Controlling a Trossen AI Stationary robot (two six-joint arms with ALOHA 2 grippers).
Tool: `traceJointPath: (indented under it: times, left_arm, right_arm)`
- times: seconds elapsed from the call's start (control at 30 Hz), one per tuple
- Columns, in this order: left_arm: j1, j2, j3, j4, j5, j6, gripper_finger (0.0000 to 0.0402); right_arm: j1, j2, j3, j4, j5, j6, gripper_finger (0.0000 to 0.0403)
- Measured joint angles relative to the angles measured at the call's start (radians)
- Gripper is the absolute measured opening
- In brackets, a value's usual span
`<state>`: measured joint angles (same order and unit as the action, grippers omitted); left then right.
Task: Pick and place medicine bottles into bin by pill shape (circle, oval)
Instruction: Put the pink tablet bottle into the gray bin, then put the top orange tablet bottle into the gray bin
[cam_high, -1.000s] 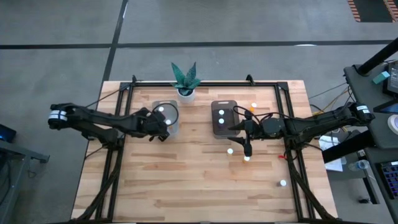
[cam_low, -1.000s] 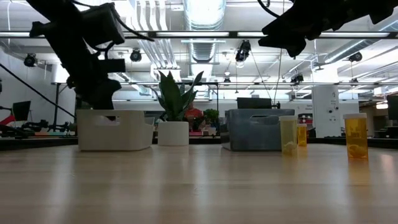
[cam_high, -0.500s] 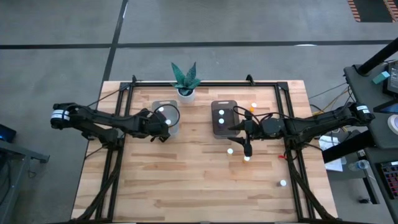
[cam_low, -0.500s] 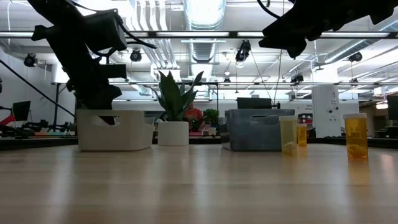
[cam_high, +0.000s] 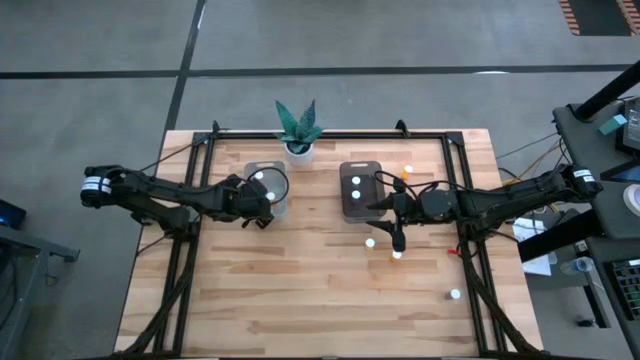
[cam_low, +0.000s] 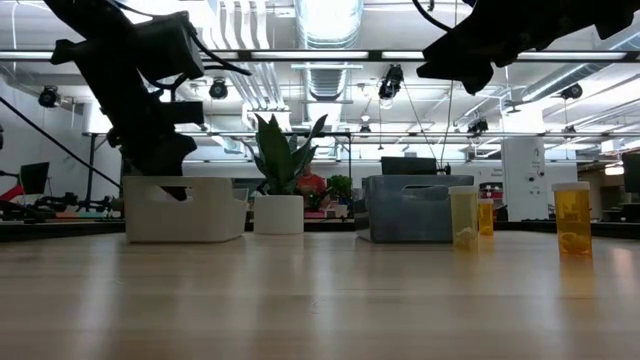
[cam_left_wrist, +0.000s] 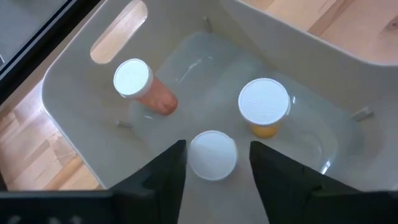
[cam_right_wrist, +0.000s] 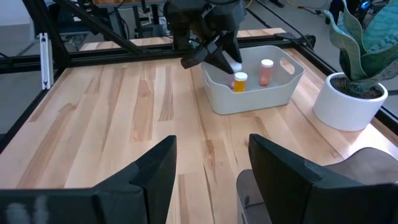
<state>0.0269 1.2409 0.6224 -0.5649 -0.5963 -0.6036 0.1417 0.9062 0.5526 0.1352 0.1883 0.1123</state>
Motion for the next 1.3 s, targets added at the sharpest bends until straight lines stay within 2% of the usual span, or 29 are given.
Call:
traceJointPath:
  times: [0.17,0.4,0.57,0.77,0.97,1.3]
  left_arm:
    - [0.000,-0.002,0.004,-0.019,0.011,0.012,0.0189]
    - [0.000,-0.016,0.078,-0.159,0.022,0.015,0.0194]
    - [0.000,-0.037,0.139,-0.185,0.077,0.017,0.0194]
    - [-0.013,-0.051,0.222,-0.172,0.192,0.017,0.0194]
    - [-0.107,-0.051,0.260,-0.077,0.209,0.043,0.0194]
    - [-0.356,-0.051,0.258,0.198,0.209,0.225,0.0194]
  right_arm:
    - [0.000,0.000,0.000,0.000,0.000,0.000,0.0192]
    - [0.000,0.000,0.000,0.000,0.000,0.000,0.0192]
    - [0.000,0.000,0.000,-0.003,0.000,0.001,0.0192]
    - [0.000,0.000,0.000,-0.003,0.000,0.012,0.0192]
    - [0.000,0.000,0.000,-0.005,0.065,0.059,0.0192]
    - [0.000,0.000,0.000,-0.073,0.187,0.228,0.0192]
